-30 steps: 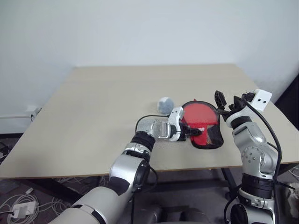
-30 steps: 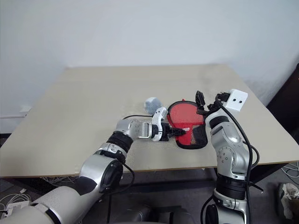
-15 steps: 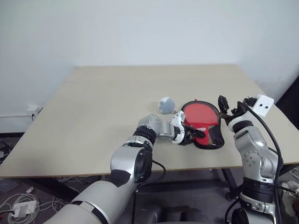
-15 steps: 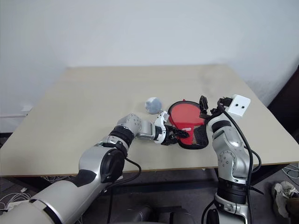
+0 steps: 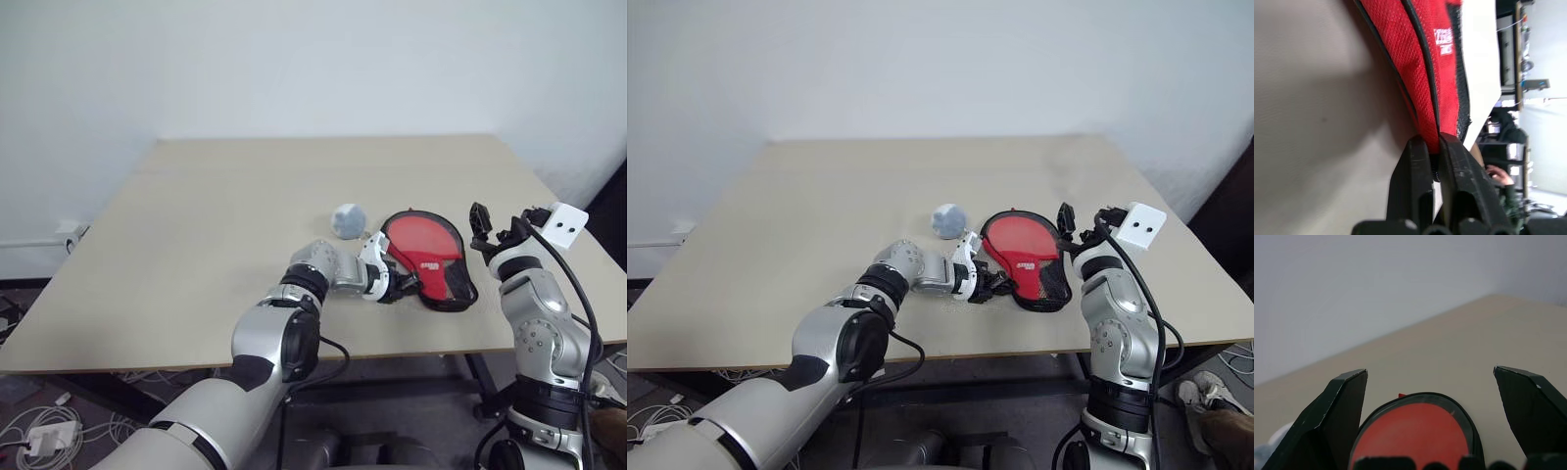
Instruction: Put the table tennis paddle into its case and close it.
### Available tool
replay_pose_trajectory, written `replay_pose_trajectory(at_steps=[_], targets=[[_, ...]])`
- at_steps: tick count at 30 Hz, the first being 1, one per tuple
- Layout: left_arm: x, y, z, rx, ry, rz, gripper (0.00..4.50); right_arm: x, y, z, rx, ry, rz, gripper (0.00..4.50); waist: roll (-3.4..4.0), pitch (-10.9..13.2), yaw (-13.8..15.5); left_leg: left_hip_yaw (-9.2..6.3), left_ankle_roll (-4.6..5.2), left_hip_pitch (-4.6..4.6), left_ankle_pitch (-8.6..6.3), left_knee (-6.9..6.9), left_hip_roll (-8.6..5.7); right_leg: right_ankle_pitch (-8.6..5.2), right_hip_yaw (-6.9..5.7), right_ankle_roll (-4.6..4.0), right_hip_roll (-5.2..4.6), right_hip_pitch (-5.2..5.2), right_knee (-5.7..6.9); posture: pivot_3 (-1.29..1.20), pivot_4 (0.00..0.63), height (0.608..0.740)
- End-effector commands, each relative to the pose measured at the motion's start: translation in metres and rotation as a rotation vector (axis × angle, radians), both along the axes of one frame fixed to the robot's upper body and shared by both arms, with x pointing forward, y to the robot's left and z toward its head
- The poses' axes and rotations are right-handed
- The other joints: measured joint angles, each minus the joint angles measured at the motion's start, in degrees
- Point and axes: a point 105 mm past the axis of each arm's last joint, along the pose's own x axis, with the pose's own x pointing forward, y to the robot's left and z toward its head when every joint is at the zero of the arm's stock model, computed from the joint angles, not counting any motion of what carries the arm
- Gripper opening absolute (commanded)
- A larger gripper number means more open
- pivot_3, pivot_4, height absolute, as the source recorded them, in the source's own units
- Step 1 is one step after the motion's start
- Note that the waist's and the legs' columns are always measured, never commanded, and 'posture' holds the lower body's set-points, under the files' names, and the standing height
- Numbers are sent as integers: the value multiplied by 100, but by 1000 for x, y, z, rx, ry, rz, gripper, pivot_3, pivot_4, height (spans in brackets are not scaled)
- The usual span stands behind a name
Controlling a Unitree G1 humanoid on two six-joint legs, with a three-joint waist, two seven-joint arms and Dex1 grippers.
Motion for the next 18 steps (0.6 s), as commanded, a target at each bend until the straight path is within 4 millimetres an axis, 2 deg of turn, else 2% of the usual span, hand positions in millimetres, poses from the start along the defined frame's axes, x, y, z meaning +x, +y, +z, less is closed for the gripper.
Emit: replay_pose_trajectory(at_steps=[1, 5, 8, 12, 18], targets=[[-10, -30, 23, -72, -9, -57, 6, 1, -3, 18, -14, -66, -15, 4500, 0, 0, 0, 0, 0, 0, 0, 0, 0, 0, 0, 0, 0, 0, 0, 0, 0, 740], [-10, -12, 19, -44, 44, -75, 6, 1, -2, 17, -18, -62, -12, 4500, 0, 0, -1, 0, 0, 0, 0, -1, 0, 0, 0, 0, 0, -1, 0, 0, 0, 740], [-12, 11, 17, -2, 92, -107, 6, 1, 0, 15, -19, -57, -7, 4500, 0, 0, -6, 0, 0, 0, 0, -1, 0, 0, 1, 0, 1, -1, 1, 0, 0, 740], [-25, 41, 15, 121, 164, -213, 6, 1, 2, 13, -19, -52, -3, 4500, 1, -1, -59, 0, -1, 0, 0, -4, 1, 0, 3, 0, 3, -6, 5, 0, 0, 740], [-26, 75, 19, 177, 163, -248, 6, 2, 4, 11, -45, -36, 15, 4500, 1, -1, -77, 0, -3, 3, 2, -8, 1, 0, 4, 0, 6, -5, 4, 0, 0, 740]])
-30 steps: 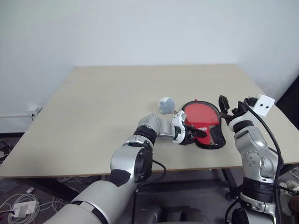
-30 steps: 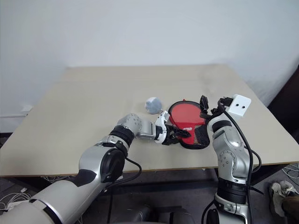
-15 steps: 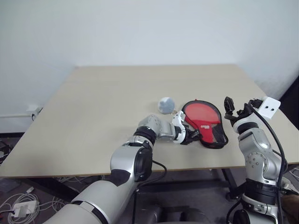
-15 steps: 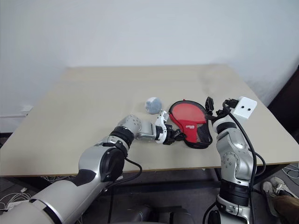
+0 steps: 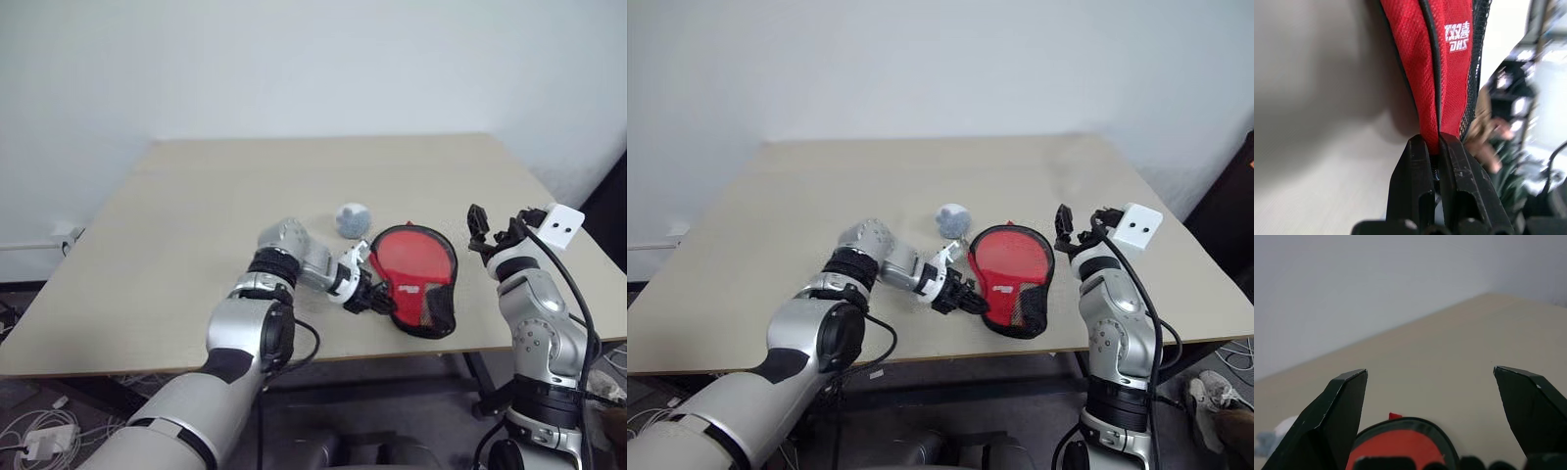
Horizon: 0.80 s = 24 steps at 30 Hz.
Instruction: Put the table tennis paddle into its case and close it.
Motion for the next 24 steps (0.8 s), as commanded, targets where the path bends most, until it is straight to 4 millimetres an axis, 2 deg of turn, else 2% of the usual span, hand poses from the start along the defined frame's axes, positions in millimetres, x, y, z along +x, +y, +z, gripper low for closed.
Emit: replay_pose_trajectory(at_steps=[1, 4, 7, 14, 18, 24], targets=[[-3, 10, 6, -23, 0, -39, 6, 1, -1, 13, -39, -42, 5, 4500, 0, 0, -3, 0, -1, 1, 0, -2, 0, 0, 1, 0, 0, -1, 0, 0, 0, 740], [-16, 12, 8, -100, -6, -131, 6, 2, 0, 10, -50, -29, 10, 4500, 1, 0, -9, 2, -3, 2, 1, -9, 0, 0, 5, 0, 0, -4, 0, 0, 0, 740], [-34, 13, 1, -123, 55, -196, 6, 4, 2, 8, -65, -18, 19, 4500, 2, 0, -2, 3, -4, 2, 2, -12, 1, 0, 8, -1, -1, -4, 0, 0, 0, 740], [-64, 17, 4, -153, 108, -329, 6, 5, 4, 8, -90, -7, 34, 4500, 2, 1, 8, 2, -3, 2, 2, -11, 1, -1, 9, -2, -2, -4, -1, 0, 0, 740], [-70, 22, 6, -153, 127, -338, 6, 3, -1, 7, -94, 3, 20, 4500, 2, 1, 18, 2, -3, 2, 2, -11, 1, -1, 11, -2, -1, -4, -1, 0, 0, 740], [-65, 27, -2, -22, -12, -343, 6, 1, -2, 1, -93, 21, 13, 4500, 2, 1, 35, 3, -3, 2, 2, -9, 1, -1, 14, -3, -2, -4, -2, 0, 0, 740]])
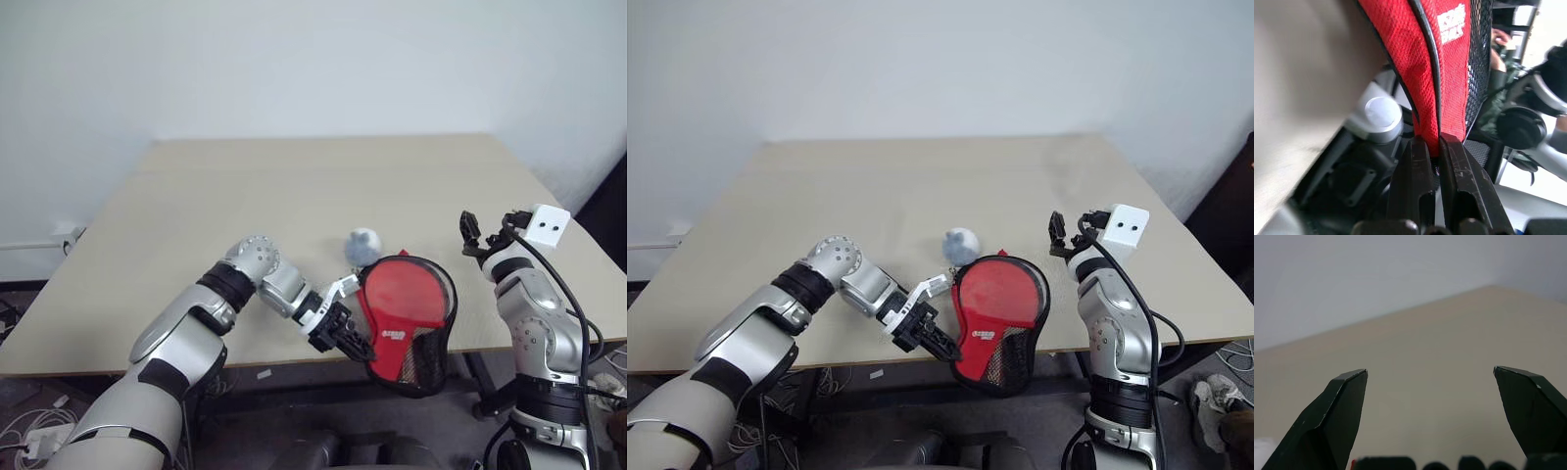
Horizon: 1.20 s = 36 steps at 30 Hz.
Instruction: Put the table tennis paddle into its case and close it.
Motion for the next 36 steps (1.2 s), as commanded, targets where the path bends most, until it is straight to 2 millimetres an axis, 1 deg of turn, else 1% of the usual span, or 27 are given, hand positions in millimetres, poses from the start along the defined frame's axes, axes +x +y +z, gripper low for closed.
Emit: replay_pose_trajectory(at_steps=[1, 9, 13, 15, 16, 18, 19, 21, 25, 26, 27, 28, 30, 32, 33, 34, 36], targets=[[1, -4, 11, -14, -94, -34, 6, -2, -2, 10, -9, -39, -10, 4500, 0, 0, 1, 0, 0, 0, 0, 0, 0, 0, 0, 0, 0, 0, 0, 0, 0, 740], [1, 1, 9, -1, -101, 4, 6, 1, 0, 12, -9, -38, -4, 4500, 0, 0, 1, 0, -1, 0, 1, 1, 0, 0, -1, 0, 2, 1, 1, 0, 0, 740], [6, 6, 17, -35, -67, 46, 6, 2, 1, 11, -11, -34, 3, 4500, 0, 0, -3, 0, -1, 0, 1, 1, 1, 0, -1, 0, 2, 0, 1, 0, 0, 740], [12, 7, 18, -34, -70, 77, 530, 2, 2, 11, -11, -36, 7, 4500, 0, 0, 0, 0, -1, 0, 1, 1, 1, 0, -1, 0, 3, 0, 1, 0, 0, 740], [13, 7, 19, -32, -80, 84, 699, 3, 2, 11, -11, -36, 8, 4500, 0, 0, 4, 0, -1, 0, 1, 1, 1, 0, -1, 0, 3, 0, 1, 0, 0, 740], [17, 6, 18, -26, -94, 107, 1257, 4, 3, 10, -12, -36, 8, 4500, 0, 0, 19, 0, -1, 0, 1, 3, -1, 0, -1, 0, 2, 1, 0, 0, 0, 740], [18, 5, 18, -32, -99, 115, 1761, 4, 3, 10, -12, -36, 9, 4500, 0, 0, 22, 1, -1, 0, 1, 4, -1, 0, -1, 0, 1, 2, 0, 0, 0, 740], [20, 5, 18, -33, -101, 132, 2282, 5, 5, 11, -10, -38, 12, 4500, 0, 0, 39, 1, -1, 0, 1, 4, -1, 0, -1, 0, 1, 2, 0, 0, 0, 740], [24, 8, 22, -52, -78, 166, 3631, 7, 6, 11, -10, -38, 19, 4500, 0, 0, 34, 1, -1, 0, 1, 5, 0, 0, -1, 0, 2, 2, 1, 0, 0, 740], [25, 9, 23, -56, -84, 168, 4014, 7, 6, 10, -8, -37, 21, 4500, 0, 0, 33, 1, -2, 1, 1, 5, 0, 0, -1, 0, 2, 2, 1, 0, 0, 740], [27, 10, 28, -75, -88, 175, 4303, 7, 7, 11, -7, -36, 25, 4500, 0, 0, 36, 1, -2, 1, 1, 5, 0, 0, -1, 0, 3, 2, 1, 0, 0, 740], [29, 12, 33, -93, -96, 174, 4303, 7, 7, 11, -7, -36, 33, 4500, 0, 0, 36, 1, -2, 0, 1, 5, 0, 0, -1, 0, 2, 2, 1, 0, 0, 740], [32, 16, 50, -135, -174, 148, 4303, 6, 14, 11, 0, -30, 75, 4500, 0, 0, 26, 2, -2, 1, 1, 5, -1, 0, 0, 0, 2, 2, 1, 0, 0, 740], [35, 22, 76, -214, -286, 121, 4303, 3, 30, 6, -46, -4, 173, 4500, 0, 0, 0, 3, -2, 0, 1, 2, 0, 0, 0, 0, 2, 0, 1, 0, 0, 740], [37, 25, 85, -247, -330, 124, 4303, 1, 38, 4, -69, 5, 215, 4500, 1, 0, -1, 3, -3, 0, 2, -1, 0, 0, 0, -1, 2, -1, 1, 0, 0, 740], [39, 30, 93, -282, -363, 123, 4303, -2, 46, -1, -82, 26, 259, 4500, 1, 0, -8, 3, -3, 0, 2, -2, 0, 0, -1, -1, 4, -1, 0, 0, 0, 740], [48, 38, 101, -325, -490, 120, 4303, -6, 60, -6, -95, 41, 332, 4500, 4, -1, -21, 6, -7, 3, 4, -8, 0, -1, -1, -2, 4, 0, -2, 0, 0, 740]])
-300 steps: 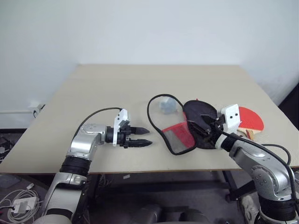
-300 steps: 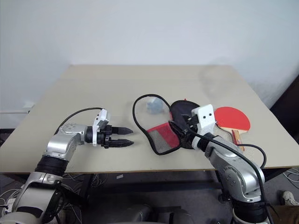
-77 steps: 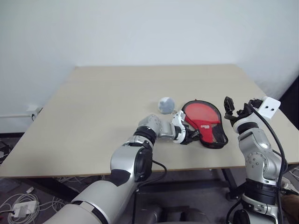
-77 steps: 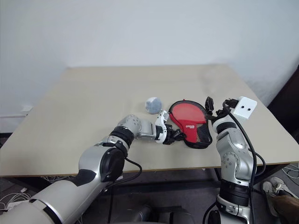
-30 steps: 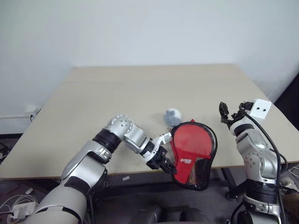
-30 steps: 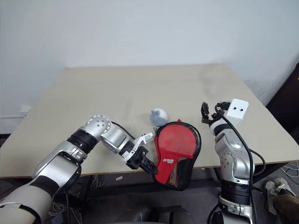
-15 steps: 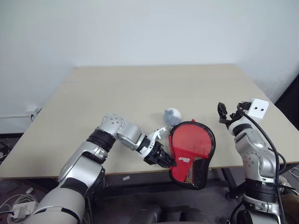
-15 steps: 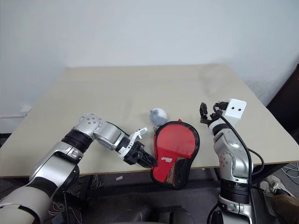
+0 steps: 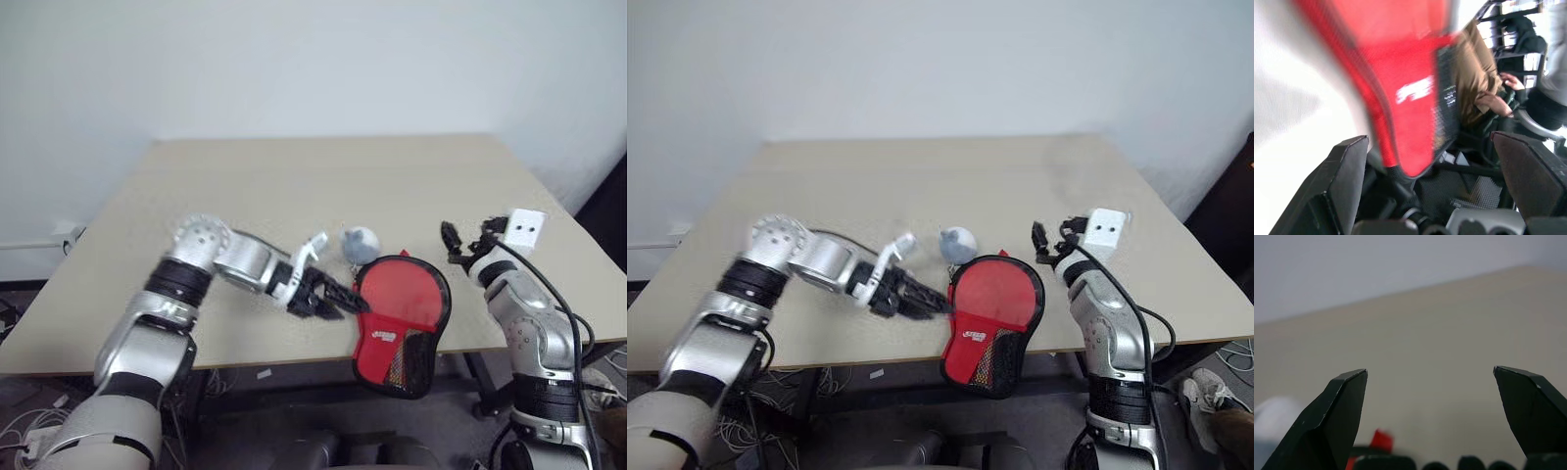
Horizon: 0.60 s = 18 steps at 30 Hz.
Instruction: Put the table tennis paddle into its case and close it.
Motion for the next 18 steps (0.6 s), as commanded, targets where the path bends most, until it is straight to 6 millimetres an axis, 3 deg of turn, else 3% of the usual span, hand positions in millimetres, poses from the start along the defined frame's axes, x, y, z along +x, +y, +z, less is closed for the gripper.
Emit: replay_pose_trajectory(at_steps=[1, 5, 9, 14, 18], targets=[[15, 6, 24, -86, -249, -33, 4303, -9, 29, 10, -25, -30, 151, 4500, 4, 0, -11, 2, -3, 3, 1, -7, 0, 0, 1, -1, 0, 0, -2, 0, 0, 740], [28, 1, 10, -78, -426, -117, 4303, -4, 29, 16, 4, -39, 143, 4500, 10, 3, 52, 11, -22, 35, 14, -44, -4, -1, 1, -4, -9, 20, -13, 0, 0, 740], [23, -12, -19, -23, -567, -271, 4303, 8, 19, 30, 42, -52, 105, 4500, 11, 4, 59, 14, -23, 38, 14, -51, -8, -1, 0, -4, -12, 21, -15, 0, 0, 740], [15, -27, -46, -43, -587, -320, 4303, 17, 19, 42, 22, -67, 129, 4500, 11, 4, 57, 8, -23, 41, 14, -72, 4, 0, 18, -6, -7, 12, -23, 0, 0, 740], [16, -35, -63, -21, -636, -313, 4303, 22, 24, 41, 12, -42, 151, 4500, 10, 4, 56, 4, -23, 41, 14, -74, 15, 0, 15, -7, -2, 10, -22, 0, 0, 740]])
